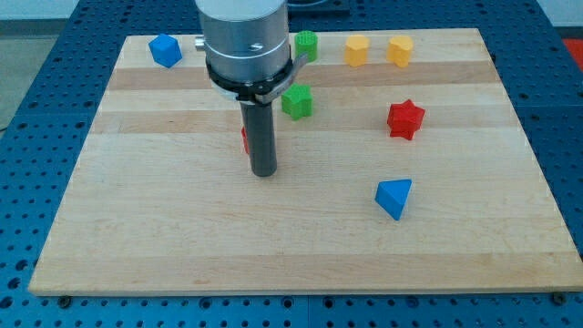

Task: Push the green circle a bit down

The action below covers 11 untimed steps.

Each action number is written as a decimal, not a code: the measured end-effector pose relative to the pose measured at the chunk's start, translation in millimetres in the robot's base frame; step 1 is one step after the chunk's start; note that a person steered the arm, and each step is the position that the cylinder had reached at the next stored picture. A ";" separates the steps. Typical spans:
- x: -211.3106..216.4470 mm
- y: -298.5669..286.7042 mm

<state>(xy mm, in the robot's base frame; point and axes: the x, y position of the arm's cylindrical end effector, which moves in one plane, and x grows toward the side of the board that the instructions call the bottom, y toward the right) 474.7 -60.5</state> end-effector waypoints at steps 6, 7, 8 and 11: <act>-167.1 -38.3; -224.9 -23.8; -264.2 -2.3; -159.5 124.4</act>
